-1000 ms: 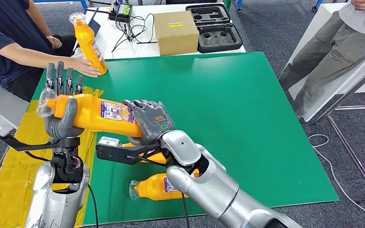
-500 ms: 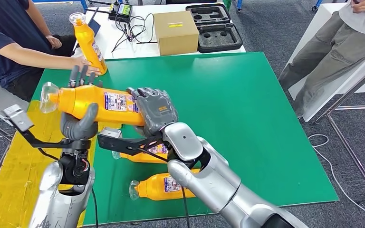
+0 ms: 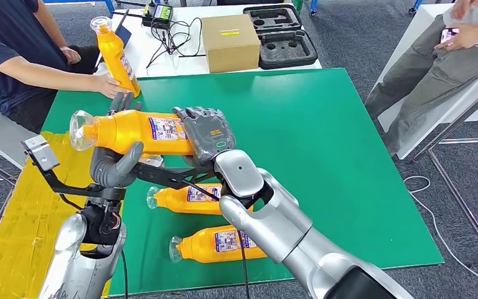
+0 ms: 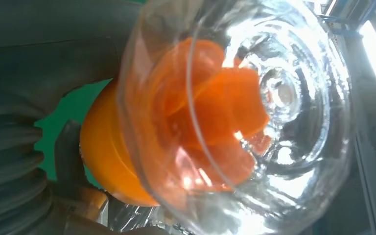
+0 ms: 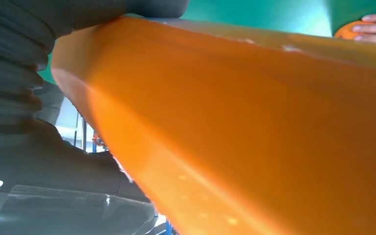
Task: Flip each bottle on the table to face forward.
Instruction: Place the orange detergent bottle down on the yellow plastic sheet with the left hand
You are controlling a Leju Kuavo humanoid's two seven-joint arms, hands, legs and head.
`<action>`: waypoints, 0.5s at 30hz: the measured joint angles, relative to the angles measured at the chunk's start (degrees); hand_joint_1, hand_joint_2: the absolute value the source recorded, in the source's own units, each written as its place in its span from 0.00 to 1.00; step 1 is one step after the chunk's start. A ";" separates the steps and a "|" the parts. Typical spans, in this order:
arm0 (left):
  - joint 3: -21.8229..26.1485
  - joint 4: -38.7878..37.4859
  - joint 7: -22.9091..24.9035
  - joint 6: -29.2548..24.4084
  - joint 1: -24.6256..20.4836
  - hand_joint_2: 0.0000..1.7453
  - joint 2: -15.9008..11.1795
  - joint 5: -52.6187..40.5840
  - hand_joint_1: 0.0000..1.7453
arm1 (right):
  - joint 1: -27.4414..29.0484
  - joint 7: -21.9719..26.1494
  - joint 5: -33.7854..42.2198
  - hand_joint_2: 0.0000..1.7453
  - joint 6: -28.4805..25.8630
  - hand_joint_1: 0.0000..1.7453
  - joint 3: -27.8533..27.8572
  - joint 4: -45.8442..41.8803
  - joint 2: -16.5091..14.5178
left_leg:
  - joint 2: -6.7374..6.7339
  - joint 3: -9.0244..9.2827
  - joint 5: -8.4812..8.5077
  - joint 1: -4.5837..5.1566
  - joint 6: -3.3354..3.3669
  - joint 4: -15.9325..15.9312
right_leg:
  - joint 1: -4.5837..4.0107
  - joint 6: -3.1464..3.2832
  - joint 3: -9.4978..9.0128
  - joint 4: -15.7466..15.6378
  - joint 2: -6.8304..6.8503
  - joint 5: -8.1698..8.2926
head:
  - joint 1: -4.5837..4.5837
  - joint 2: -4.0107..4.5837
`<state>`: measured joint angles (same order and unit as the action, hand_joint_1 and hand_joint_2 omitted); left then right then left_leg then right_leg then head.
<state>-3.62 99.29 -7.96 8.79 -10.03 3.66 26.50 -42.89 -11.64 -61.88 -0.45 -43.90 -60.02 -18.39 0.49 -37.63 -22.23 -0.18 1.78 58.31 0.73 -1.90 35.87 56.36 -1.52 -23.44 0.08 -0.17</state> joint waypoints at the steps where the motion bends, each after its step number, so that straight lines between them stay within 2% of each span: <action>1: -0.07 -0.22 -0.01 0.05 -0.14 1.00 -0.05 0.10 0.00 | -0.14 0.12 0.07 1.00 -0.09 1.00 0.18 0.57 -0.19 | 0.00 0.00 0.00 0.00 0.00 0.00 | 0.00 0.00 0.00 0.00 0.00 0.00 | 0.00 0.00; 10: -0.21 -1.28 -0.98 -0.47 -1.12 1.00 -0.23 0.34 0.00 | -0.34 1.27 1.36 1.00 0.52 1.00 0.80 2.59 -1.71 | -0.01 0.00 0.00 -0.01 0.00 0.00 | -0.01 0.00 0.00 0.01 -0.01 0.00 | -0.01 0.00; 15: 0.34 -1.28 -1.83 -1.22 -0.94 1.00 -0.26 0.33 0.00 | 0.49 1.21 2.68 1.00 1.31 1.00 -1.38 2.08 -2.15 | -0.02 -0.01 0.00 -0.01 0.00 0.00 | -0.01 0.00 0.02 0.01 -0.01 0.00 | 0.01 0.00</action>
<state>-3.28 98.01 -9.79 7.57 -10.97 3.40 26.83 -42.40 -10.43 -59.21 0.86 -45.28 -57.95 -20.54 0.47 -37.65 -22.23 -0.19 1.78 58.31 0.71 -1.90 35.89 56.36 -1.53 -23.44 0.08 -0.17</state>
